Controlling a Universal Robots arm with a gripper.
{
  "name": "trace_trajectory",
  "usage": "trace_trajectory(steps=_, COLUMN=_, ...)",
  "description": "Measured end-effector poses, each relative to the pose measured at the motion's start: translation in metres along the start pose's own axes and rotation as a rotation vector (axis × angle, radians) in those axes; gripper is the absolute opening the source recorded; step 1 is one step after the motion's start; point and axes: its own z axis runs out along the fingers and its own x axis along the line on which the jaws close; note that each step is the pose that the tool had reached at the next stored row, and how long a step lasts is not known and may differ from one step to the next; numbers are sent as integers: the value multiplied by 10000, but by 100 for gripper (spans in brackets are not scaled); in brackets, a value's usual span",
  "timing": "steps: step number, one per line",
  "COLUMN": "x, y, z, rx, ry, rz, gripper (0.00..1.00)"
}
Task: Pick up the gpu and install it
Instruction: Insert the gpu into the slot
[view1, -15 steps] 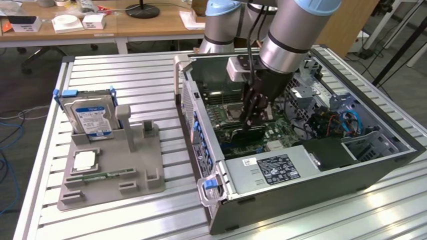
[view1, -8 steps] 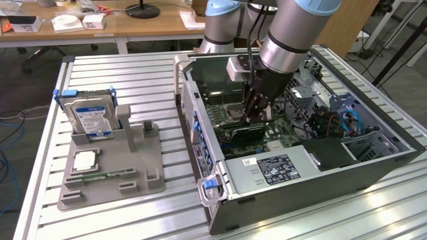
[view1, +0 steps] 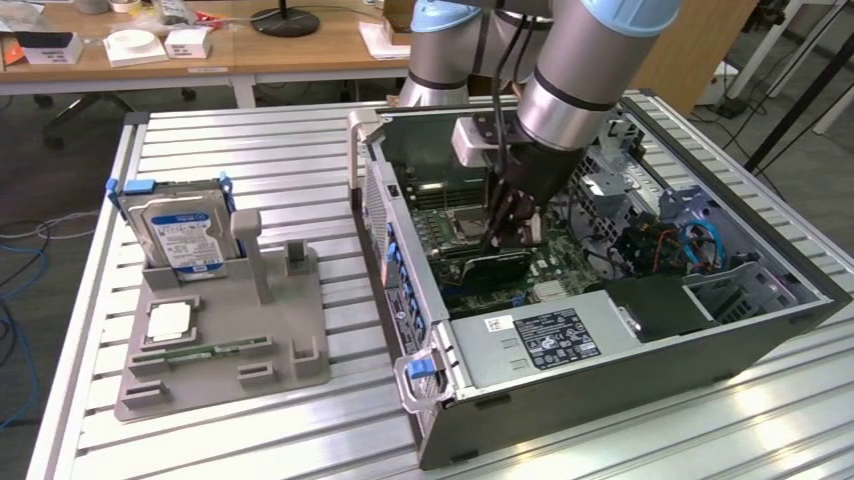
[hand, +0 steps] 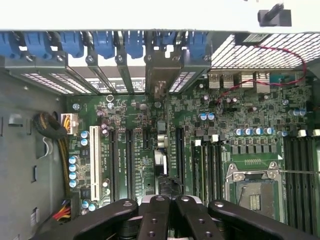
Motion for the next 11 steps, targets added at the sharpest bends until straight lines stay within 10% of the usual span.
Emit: trace_trajectory(steps=11, x=0, y=-2, z=103, rx=73, ry=-4, rz=2, gripper=11)
